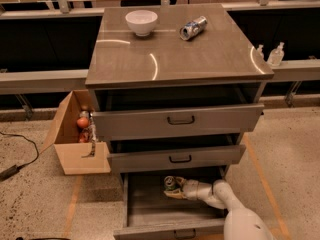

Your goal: Place green can into bottom drawer

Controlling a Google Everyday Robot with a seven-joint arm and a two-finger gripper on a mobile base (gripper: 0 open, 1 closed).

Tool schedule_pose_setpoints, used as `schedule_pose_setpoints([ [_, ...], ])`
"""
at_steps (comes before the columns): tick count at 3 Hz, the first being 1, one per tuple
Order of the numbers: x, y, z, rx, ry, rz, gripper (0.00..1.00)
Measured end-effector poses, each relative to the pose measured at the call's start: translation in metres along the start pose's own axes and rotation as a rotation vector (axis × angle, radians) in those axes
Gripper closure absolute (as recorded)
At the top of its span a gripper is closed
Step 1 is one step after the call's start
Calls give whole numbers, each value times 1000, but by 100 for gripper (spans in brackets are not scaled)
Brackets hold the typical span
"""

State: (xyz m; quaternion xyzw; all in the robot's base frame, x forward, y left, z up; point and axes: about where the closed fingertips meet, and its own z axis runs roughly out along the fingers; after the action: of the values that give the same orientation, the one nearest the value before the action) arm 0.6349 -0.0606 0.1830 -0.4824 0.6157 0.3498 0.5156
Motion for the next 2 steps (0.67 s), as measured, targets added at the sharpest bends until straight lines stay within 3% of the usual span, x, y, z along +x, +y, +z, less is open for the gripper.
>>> schedule_pose_setpoints([
  [1,1,9,3,-42,-4,0,13],
  [2,-1,12,4,-27,-36,31,0],
])
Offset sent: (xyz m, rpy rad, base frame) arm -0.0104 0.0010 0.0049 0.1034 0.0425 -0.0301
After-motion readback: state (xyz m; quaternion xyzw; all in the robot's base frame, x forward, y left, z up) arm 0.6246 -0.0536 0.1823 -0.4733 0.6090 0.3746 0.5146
